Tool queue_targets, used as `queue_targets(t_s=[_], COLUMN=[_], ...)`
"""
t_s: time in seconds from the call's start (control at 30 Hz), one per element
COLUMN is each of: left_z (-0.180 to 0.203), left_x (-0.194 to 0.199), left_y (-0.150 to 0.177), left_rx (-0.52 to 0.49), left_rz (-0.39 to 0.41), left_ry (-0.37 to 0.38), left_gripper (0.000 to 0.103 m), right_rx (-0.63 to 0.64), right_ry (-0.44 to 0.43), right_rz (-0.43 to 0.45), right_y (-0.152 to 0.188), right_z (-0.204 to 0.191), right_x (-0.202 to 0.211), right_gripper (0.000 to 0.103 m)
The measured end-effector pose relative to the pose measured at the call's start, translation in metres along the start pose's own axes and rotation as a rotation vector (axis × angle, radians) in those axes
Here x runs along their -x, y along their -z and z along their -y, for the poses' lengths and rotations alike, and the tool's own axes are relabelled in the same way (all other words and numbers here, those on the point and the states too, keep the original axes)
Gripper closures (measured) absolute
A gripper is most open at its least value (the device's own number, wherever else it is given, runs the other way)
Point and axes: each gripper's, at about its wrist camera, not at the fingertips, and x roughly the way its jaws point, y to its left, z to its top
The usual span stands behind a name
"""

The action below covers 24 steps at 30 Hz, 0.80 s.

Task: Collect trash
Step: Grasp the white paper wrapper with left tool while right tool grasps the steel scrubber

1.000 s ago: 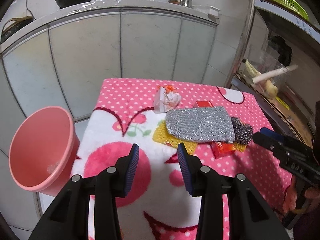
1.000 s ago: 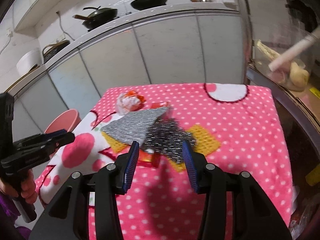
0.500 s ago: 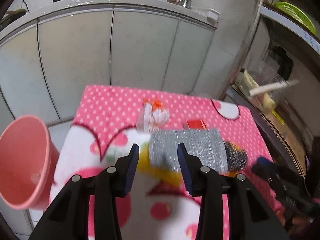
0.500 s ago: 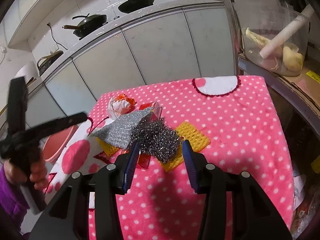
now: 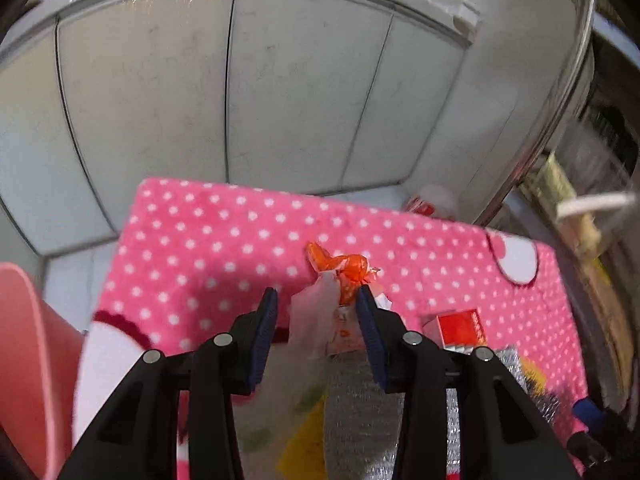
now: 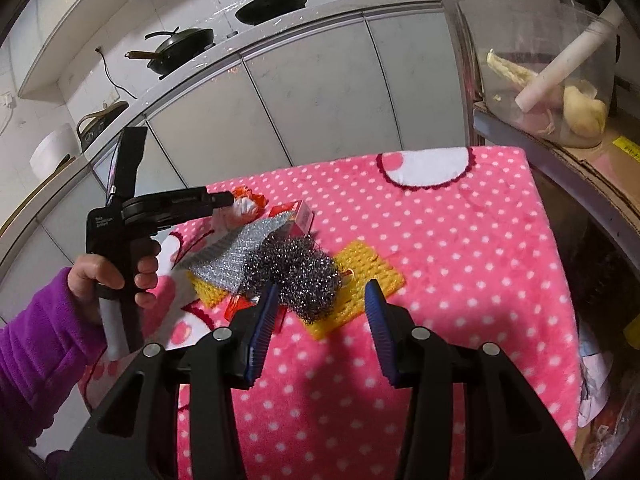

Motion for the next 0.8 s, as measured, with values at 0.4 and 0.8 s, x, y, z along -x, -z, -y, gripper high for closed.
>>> queue_targets(t_s=[0.4,0.8], left_z=[0.011,0.016], left_x=[0.03,0.079], left_y=[0.013,0.03], left_rx=[-0.089,-0.068], left_rz=[0.089,0.138], left_ry=[0.045,0.053], left_gripper=[0.098,0.098], right_rx=[0.027,0.006], right_ry=[0.046,0.027], right_rz=[-0.041,-0.052], right_y=[-0.007,0.0], right_z=[-0.011,-0.007], right_x=[-0.026,-0.031], right_gripper=[0.057,0.082])
